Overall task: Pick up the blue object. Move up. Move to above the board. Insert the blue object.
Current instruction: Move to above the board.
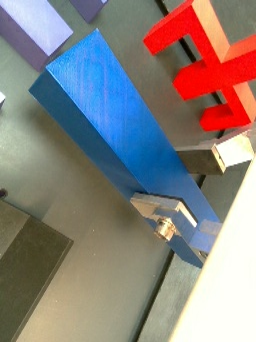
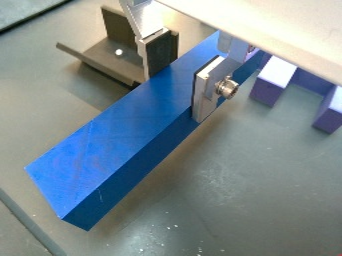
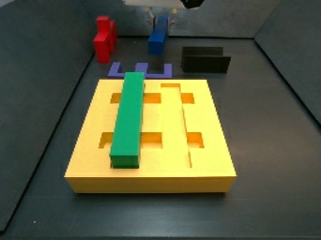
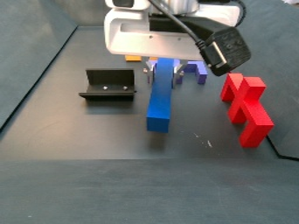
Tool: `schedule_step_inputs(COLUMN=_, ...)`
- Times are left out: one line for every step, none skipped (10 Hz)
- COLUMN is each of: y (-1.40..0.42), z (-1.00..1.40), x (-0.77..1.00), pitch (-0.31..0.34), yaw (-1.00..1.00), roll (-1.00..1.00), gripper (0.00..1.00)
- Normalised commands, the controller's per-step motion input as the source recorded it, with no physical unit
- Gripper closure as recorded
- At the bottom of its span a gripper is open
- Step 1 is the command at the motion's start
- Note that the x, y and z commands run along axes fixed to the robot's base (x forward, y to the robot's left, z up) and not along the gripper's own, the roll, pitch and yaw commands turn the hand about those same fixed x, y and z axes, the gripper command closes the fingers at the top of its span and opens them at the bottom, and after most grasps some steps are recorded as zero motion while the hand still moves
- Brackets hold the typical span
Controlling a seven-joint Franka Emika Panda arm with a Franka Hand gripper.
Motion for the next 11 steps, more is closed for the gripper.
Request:
schedule_step_inputs(y=0.0, z=1.4, x=0.0, pitch=0.0, yaw=0.0, roll=0.0, gripper=1.0)
schedule_step_inputs(y=0.0, z=1.4, x=-0.02, pitch=0.024, yaw=-0.01, roll=-0.01, gripper=1.0)
schedule_step_inputs(y=-0.01, z=1.4, x=-0.04, pitch=0.041, yaw=-0.01, roll=-0.01, gripper=1.0)
schedule_step_inputs(y=0.0, z=1.4, x=-0.02, pitch=0.013, yaw=-0.01, roll=0.0, gripper=1.0)
schedule_step_inputs(y=0.01, z=1.4, x=0.01, pitch=0.041, yaw=-0.01, roll=-0.01, gripper=1.0)
schedule_step_inputs(y=0.01, z=1.4, x=0.0, pitch=0.066, yaw=-0.01, roll=-0.01, gripper=1.0)
schedule_step_inputs(y=0.01, z=0.9, x=0.01, pitch=0.055, yaw=0.0, roll=-0.01, gripper=1.0)
schedule_step_inputs(y=0.01, z=0.53, x=0.04, pitch=0.056, yaw=0.0, roll=-0.01, gripper=1.0)
schedule_step_inputs(y=0.01, z=0.29, x=0.04, pitch=0.068, yaw=0.0, roll=-0.01, gripper=1.0)
schedule_step_inputs(y=0.01, z=0.23, x=0.03, pitch=0.063, yaw=0.0, roll=-0.01, gripper=1.0)
schedule_step_inputs(y=-1.4, z=0.18, x=-0.06, pitch=0.283, yaw=0.5, roll=0.06, gripper=1.0)
